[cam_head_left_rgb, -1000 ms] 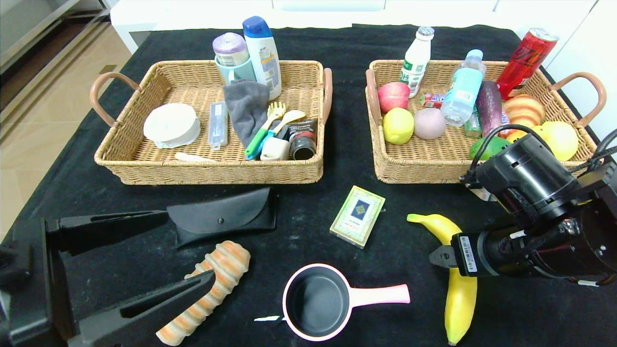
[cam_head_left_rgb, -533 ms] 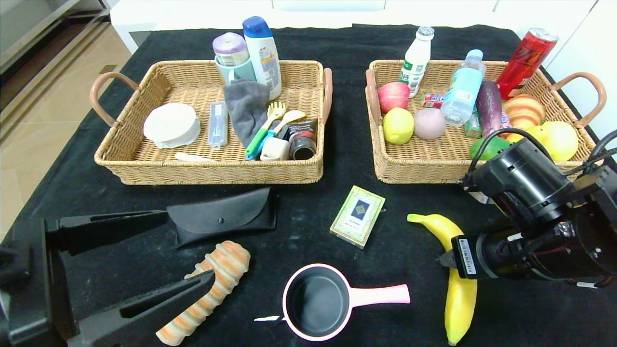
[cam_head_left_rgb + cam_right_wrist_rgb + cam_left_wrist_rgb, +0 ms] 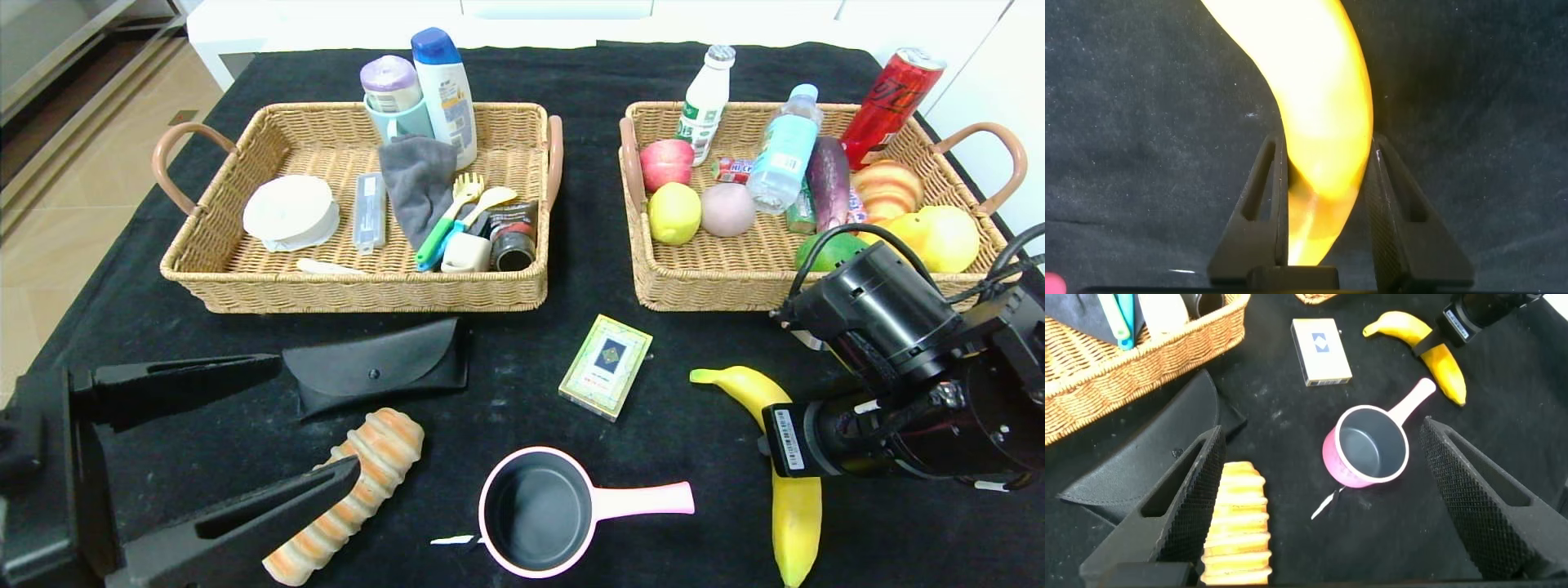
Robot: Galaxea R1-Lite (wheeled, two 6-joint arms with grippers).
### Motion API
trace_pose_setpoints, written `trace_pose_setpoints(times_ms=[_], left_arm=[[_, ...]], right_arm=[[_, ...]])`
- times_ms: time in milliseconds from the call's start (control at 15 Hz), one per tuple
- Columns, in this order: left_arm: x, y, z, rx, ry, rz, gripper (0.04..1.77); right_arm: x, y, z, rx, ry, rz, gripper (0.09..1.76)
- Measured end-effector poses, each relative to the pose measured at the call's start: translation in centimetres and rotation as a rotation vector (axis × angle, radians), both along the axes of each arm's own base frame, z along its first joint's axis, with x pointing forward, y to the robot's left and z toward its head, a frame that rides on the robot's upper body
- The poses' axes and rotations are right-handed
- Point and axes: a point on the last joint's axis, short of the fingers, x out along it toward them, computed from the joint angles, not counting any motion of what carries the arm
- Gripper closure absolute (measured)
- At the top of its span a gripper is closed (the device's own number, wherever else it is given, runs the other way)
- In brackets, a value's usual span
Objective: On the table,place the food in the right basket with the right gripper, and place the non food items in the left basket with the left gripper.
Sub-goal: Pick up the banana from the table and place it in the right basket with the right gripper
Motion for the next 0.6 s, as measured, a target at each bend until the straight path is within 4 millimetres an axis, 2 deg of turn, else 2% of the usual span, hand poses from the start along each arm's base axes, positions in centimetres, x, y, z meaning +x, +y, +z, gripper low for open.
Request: trace_pose_setpoints(times_ms=[600], left_arm=[[-0.01,0.01,0.05,-0.001,-0.001,0.0,0.09]], right_arm=[[0.08,0.01,0.14,0.008,-0.01,0.0,1.23]])
